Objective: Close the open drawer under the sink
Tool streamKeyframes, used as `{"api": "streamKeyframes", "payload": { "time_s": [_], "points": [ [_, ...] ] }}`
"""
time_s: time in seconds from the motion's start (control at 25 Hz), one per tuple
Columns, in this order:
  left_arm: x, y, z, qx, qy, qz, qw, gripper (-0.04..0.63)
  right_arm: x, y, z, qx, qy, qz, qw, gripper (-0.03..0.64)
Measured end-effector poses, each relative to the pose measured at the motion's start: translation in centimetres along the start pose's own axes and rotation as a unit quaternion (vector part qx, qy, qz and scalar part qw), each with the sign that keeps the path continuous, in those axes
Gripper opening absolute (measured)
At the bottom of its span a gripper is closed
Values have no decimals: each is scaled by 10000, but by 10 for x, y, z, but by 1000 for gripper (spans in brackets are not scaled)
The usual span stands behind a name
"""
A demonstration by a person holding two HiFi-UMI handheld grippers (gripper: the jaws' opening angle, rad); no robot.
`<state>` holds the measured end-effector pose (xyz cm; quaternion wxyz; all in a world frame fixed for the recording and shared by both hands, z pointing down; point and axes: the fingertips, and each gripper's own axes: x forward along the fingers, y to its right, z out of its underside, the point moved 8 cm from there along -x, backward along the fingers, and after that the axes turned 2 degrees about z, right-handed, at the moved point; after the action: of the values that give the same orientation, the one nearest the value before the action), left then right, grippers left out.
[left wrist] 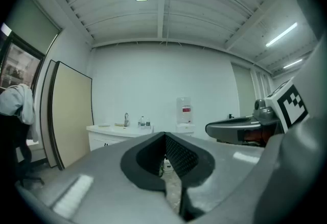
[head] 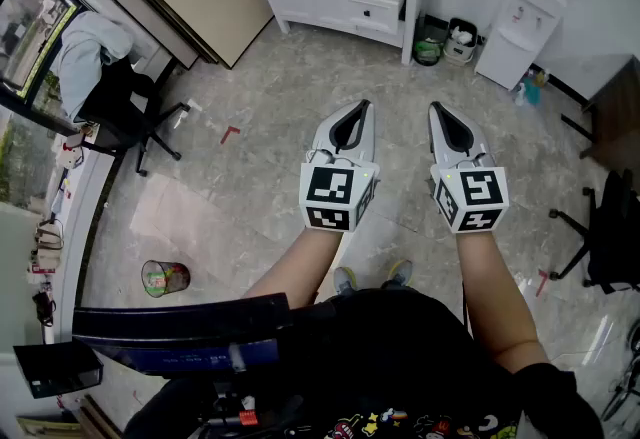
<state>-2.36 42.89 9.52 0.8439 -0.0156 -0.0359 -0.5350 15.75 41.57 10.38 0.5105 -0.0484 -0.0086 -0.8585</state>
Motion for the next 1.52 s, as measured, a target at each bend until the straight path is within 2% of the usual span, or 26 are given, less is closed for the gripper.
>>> {"api": "streamKeyframes", "payload": {
  "time_s": [0.24, 0.44, 0.56, 0.72, 0.92, 1.04, 1.2, 1.4, 1.52],
  "points": [
    [55, 6, 10, -13, 5, -44, 10000, 0, 32, 47, 8, -16, 172, -161, 9997, 23],
    [109, -21, 26, -12, -155, -43, 9999, 0, 88, 77, 23, 24, 166, -168, 9997, 23],
    [157, -62, 48, -114, -222, 35, 9997, 0, 147, 87, 43, 3, 98, -152, 9998, 23],
    [257, -142, 63, -171, -286, 176, 9993, 0, 258, 111, 58, 42, -80, -5, 10000, 23],
    [392, -232, 52, -162, -253, 572, 9979, 0, 401, 158, 51, 102, -275, 291, 9991, 23],
    [452, -270, 68, -161, -446, 634, 9969, 0, 465, 178, 55, 72, -332, 415, 9986, 23],
    [523, -297, 120, -201, -544, 537, 9969, 0, 536, 207, 102, 76, -335, 368, 9987, 23],
    [612, -328, 248, -150, -742, 425, 9962, 0, 625, 244, 221, 14, -252, 227, 9994, 23],
    [650, -353, 315, -88, -602, 312, 9977, 0, 670, 256, 286, 66, -145, 217, 9996, 23]
  ]
}}
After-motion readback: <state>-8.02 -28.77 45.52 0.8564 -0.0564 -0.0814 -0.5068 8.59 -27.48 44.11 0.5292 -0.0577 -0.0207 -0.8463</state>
